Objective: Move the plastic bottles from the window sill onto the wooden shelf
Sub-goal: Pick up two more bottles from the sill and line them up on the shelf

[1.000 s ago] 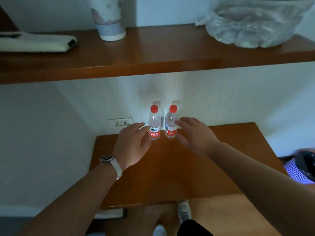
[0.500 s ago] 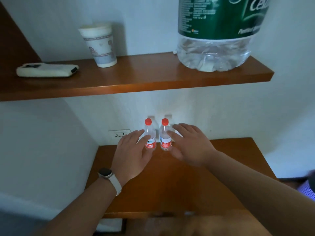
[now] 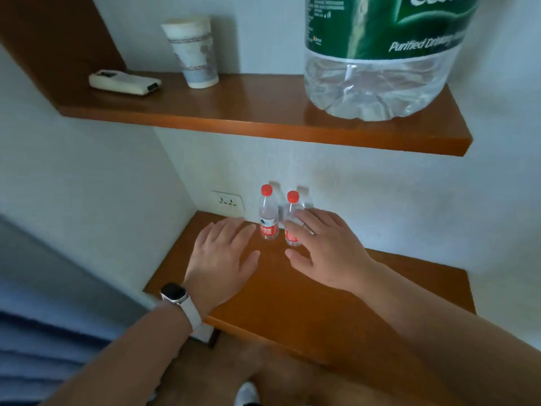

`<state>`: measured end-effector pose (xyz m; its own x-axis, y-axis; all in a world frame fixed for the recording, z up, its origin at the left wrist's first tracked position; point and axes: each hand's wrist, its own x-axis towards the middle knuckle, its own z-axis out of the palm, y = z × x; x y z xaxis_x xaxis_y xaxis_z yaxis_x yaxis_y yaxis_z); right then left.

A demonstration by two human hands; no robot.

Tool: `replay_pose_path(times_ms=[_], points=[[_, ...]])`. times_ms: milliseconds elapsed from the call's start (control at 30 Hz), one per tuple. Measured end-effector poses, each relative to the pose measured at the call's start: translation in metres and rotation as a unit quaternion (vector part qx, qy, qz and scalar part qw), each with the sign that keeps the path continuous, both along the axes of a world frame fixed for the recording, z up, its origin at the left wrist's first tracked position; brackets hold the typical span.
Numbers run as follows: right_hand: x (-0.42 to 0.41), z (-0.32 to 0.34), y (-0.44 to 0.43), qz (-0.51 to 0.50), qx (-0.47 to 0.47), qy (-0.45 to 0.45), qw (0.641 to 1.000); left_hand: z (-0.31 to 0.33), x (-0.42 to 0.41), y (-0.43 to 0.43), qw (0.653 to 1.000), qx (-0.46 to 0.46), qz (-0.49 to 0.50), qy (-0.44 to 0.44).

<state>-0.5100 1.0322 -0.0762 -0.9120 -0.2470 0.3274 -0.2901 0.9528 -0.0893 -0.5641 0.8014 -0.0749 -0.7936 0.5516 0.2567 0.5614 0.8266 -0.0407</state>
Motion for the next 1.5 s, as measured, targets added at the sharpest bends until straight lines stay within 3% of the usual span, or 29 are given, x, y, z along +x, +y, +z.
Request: replay_pose_path(times_ms=[200,667,1167,1500], points=[[-0.029,0.008,-0.049,0.107,-0.019,-0.009,0.994,0.017,0.034,-0.060,0.989,-0.010,0.140,-0.055],[-0.025,0.026,-0.239,0.351,-0.017,-0.011,0.936,0.014,0.153,-0.221,0.946,0.059,0.318,0.021],[0.145,0.031,-0.525,0.553,-0.040,0.032,0.832,0.017,0.400,-0.431,0.860,0.077,0.501,0.060],[0.267,0.038,-0.655,0.652,-0.017,0.044,0.757,0.023,0.559,-0.505,0.766,0.065,0.636,0.070]])
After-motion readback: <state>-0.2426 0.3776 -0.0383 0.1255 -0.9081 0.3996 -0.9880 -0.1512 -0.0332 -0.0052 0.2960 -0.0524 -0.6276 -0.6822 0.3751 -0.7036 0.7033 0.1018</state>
